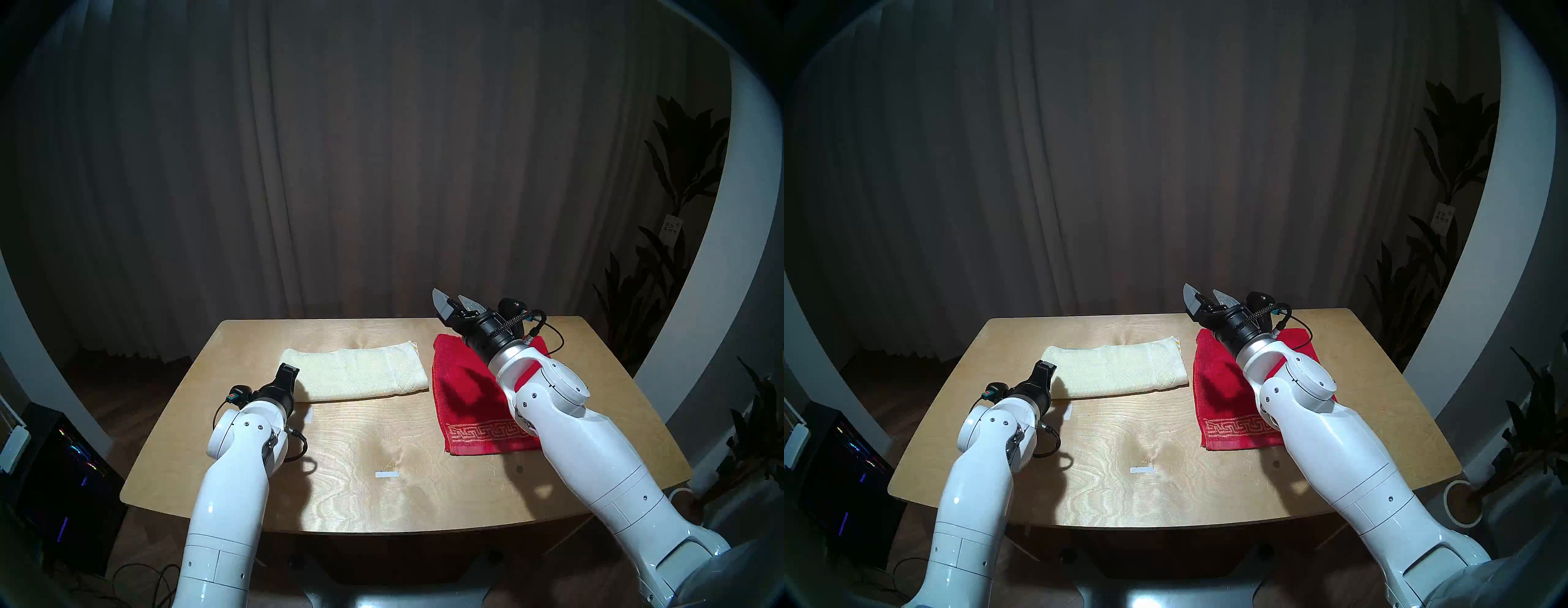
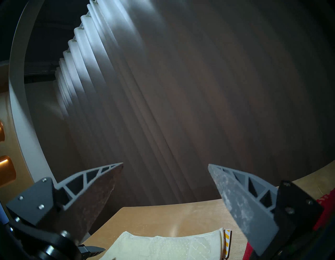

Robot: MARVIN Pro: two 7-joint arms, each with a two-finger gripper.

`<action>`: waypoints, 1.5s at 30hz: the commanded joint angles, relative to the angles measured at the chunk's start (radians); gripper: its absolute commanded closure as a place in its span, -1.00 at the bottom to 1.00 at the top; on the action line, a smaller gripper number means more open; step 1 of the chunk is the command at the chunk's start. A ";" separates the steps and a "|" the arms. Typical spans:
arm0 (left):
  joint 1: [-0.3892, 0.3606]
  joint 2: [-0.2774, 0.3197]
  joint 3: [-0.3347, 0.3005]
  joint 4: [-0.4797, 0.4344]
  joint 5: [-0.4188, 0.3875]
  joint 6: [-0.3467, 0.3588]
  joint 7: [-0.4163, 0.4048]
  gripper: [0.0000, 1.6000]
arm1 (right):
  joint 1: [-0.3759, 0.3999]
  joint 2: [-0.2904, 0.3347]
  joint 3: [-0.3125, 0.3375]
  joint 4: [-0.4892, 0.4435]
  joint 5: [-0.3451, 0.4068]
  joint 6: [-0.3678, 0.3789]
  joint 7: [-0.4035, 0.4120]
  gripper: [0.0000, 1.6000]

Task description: Fold each towel twice and stack them on table

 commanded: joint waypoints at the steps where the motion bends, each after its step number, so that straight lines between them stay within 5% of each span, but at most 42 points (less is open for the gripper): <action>1: -0.078 0.033 0.007 0.058 -0.009 0.043 -0.022 -1.00 | 0.012 -0.022 0.003 -0.028 -0.017 -0.032 -0.017 -1.00; 7: -0.102 0.052 0.019 0.104 -0.019 0.083 -0.051 -1.00 | 0.023 -0.038 -0.005 -0.019 -0.031 -0.036 -0.041 -1.00; 9: -0.106 0.053 0.021 0.109 -0.022 0.088 -0.053 -0.83 | 0.027 -0.042 -0.007 -0.017 -0.035 -0.036 -0.048 -1.00; 12: -0.109 0.058 0.026 0.114 -0.017 0.088 -0.052 -0.08 | 0.031 -0.049 -0.008 -0.011 -0.036 -0.036 -0.054 -1.00; 14: -0.112 0.060 0.025 0.120 -0.019 0.088 -0.051 0.18 | 0.034 -0.051 -0.010 -0.006 -0.042 -0.040 -0.058 -1.00; 16: -0.114 0.061 0.027 0.120 -0.011 0.081 -0.049 0.23 | 0.034 -0.052 -0.010 -0.005 -0.039 -0.037 -0.059 -1.00; 17: -0.114 0.058 0.019 0.116 -0.024 0.081 -0.050 0.84 | 0.035 -0.052 -0.010 -0.004 -0.040 -0.036 -0.059 -1.00; 18: -0.113 0.061 0.020 0.111 -0.021 0.079 -0.055 1.00 | 0.036 -0.051 -0.011 -0.003 -0.039 -0.034 -0.058 -1.00; 27: -0.099 0.074 0.011 0.043 0.007 0.046 -0.057 1.00 | 0.033 -0.051 -0.012 -0.007 -0.040 -0.033 -0.053 -1.00; 45: -0.042 0.139 0.013 -0.081 0.047 0.100 -0.101 1.00 | 0.026 -0.051 -0.001 -0.007 -0.004 -0.024 -0.050 -1.00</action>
